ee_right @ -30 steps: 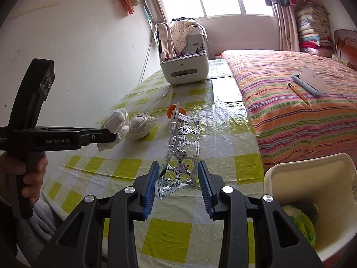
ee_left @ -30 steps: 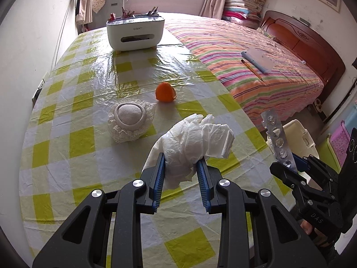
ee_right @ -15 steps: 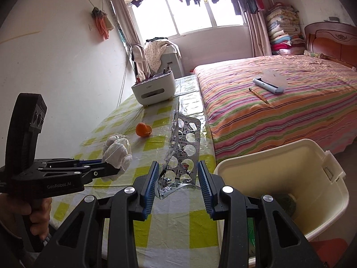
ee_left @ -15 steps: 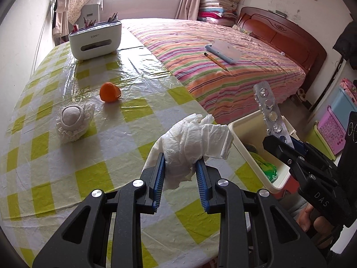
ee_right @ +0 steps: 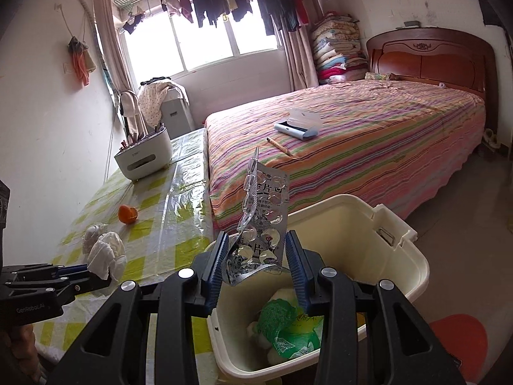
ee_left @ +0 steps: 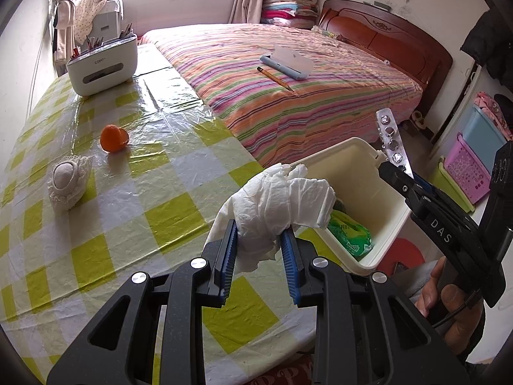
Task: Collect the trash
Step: 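Carry the tissue and blister pack over the cream basket with both tools, then open both tools over the basket to drop the tissue and blister pack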
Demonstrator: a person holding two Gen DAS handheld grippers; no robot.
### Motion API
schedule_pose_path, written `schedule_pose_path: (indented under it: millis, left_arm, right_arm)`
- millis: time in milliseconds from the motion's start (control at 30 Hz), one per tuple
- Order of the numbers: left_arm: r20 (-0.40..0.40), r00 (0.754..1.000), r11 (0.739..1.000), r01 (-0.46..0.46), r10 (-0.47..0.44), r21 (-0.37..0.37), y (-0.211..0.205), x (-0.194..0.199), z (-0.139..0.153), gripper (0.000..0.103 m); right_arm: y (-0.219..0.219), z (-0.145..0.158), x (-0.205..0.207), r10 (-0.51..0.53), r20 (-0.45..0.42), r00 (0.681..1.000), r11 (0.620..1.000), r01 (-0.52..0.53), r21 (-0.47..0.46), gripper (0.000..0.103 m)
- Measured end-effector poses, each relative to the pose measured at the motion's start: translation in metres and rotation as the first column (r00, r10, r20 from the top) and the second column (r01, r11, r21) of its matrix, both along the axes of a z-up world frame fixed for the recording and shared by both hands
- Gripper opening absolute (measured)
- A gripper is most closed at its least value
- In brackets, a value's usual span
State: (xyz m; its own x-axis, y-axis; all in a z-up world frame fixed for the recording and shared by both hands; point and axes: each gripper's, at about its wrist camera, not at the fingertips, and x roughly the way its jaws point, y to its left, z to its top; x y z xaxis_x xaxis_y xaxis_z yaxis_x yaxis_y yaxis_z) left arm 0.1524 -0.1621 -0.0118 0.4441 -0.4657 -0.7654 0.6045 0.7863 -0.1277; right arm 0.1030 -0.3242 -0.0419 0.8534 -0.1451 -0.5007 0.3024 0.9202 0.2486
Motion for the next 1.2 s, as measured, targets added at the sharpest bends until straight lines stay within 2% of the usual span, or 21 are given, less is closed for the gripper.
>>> schedule_pose_path:
  millis: [400, 433, 500, 533, 733, 967, 1200]
  left_arm:
    - [0.010, 0.998, 0.998, 0.059, -0.059, 0.024, -0.024, -0.015, 0.001, 0.026]
    - [0.010, 0.998, 0.998, 0.061, -0.062, 0.025, -0.025, -0.015, 0.001, 0.026]
    - [0.008, 0.998, 0.998, 0.064, -0.064, 0.025, -0.027, -0.014, 0.001, 0.026]
    - [0.007, 0.998, 0.998, 0.064, -0.064, 0.024, -0.028, -0.014, 0.001, 0.026]
    - [-0.011, 0.997, 0.997, 0.073, -0.072, 0.018, -0.035, -0.010, -0.001, 0.026]
    - [-0.031, 0.995, 0.995, 0.098, -0.097, 0.030, -0.056, -0.007, -0.004, 0.026]
    - [-0.028, 0.990, 0.988, 0.137, -0.136, 0.065, -0.094, -0.006, -0.006, 0.026]
  right_arm:
    - [-0.024, -0.008, -0.004, -0.063, -0.017, 0.998, 0.997, 0.064, 0.046, 0.038]
    - [-0.026, -0.008, -0.005, -0.073, -0.017, 0.997, 0.996, 0.074, 0.051, 0.041]
    - [-0.029, -0.008, -0.007, -0.093, -0.010, 0.996, 0.993, 0.093, 0.066, 0.063]
    - [-0.032, -0.008, -0.009, -0.094, 0.001, 0.996, 0.992, 0.094, 0.082, 0.065]
    - [-0.053, -0.011, -0.017, -0.126, 0.039, 0.991, 0.972, 0.115, 0.204, 0.066]
    - [-0.077, -0.014, -0.033, -0.215, 0.100, 0.972, 0.922, 0.167, 0.350, 0.066]
    - [-0.089, -0.016, -0.045, -0.266, 0.149, 0.952, 0.885, 0.180, 0.430, 0.067]
